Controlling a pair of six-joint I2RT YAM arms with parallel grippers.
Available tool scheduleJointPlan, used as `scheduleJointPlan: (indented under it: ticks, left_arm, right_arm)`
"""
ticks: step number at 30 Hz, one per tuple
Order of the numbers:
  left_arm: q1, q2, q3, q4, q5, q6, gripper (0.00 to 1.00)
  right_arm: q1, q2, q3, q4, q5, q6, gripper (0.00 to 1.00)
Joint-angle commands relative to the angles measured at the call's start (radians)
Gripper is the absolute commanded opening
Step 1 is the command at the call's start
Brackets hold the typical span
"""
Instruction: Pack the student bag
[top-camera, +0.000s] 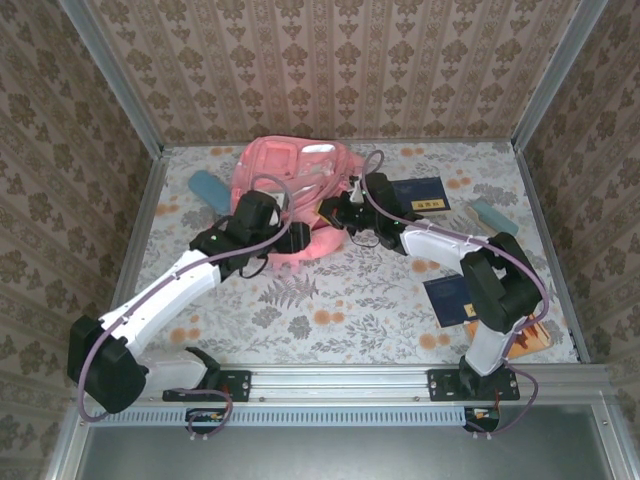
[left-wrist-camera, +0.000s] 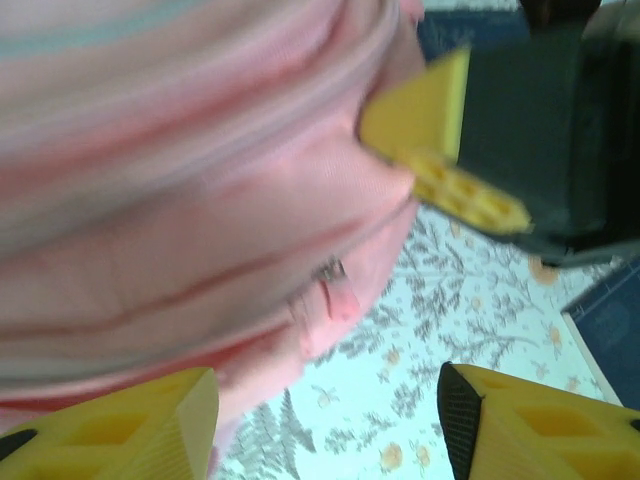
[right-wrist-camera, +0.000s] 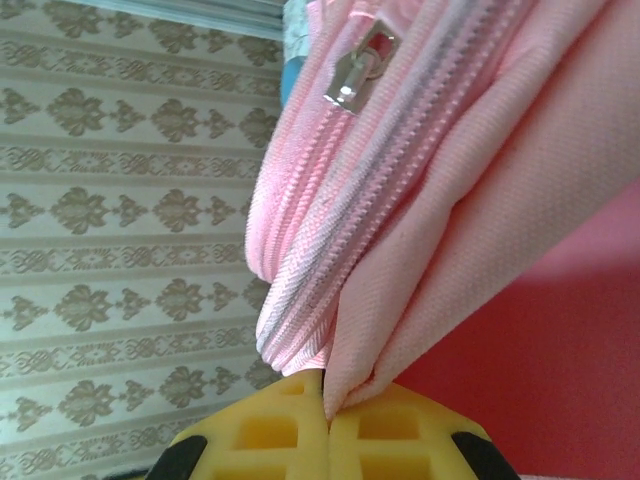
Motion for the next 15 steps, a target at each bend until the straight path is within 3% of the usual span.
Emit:
scheduleJointPlan:
  ticks: [1, 6, 15]
  left_arm:
    - [-0.025, -0.006, -0.04, 0.058, 0.032, -0.122, 0.58]
    - [-0.034, 0.046, -0.065, 0.139, 0.026, -0.172, 0.45]
    - [-0.032, 0.109, -0.094, 0.258, 0.009, -0.229, 0.35]
  right_arm:
    - [0.016, 0.013, 0.074, 0.124, -0.077, 0.023, 0.02]
    - [0.02, 0.013, 0.08, 0.122, -0.083, 0.028, 0.01]
    - [0.034, 0.01, 0.079, 0.126, -0.089, 0.048, 0.0]
